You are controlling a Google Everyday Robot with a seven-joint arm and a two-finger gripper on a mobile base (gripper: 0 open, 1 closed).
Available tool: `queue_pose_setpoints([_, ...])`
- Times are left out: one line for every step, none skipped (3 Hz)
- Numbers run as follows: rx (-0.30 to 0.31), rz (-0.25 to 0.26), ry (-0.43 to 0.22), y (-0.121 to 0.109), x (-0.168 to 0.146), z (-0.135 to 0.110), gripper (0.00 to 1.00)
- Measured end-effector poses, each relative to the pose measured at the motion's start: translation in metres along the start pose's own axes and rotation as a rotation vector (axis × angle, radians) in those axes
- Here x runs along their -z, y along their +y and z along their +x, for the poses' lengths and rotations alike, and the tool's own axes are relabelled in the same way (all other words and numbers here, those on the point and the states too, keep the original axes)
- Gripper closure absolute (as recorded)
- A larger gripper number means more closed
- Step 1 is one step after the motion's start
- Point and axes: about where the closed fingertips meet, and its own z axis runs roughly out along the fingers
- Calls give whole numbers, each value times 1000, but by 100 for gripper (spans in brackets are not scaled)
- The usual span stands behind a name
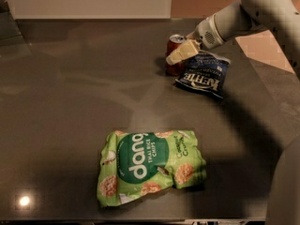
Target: Move coke can near blue chip bag
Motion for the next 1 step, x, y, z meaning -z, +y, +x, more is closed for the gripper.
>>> queue_pose_setpoints([0,0,0,0,0,0,0])
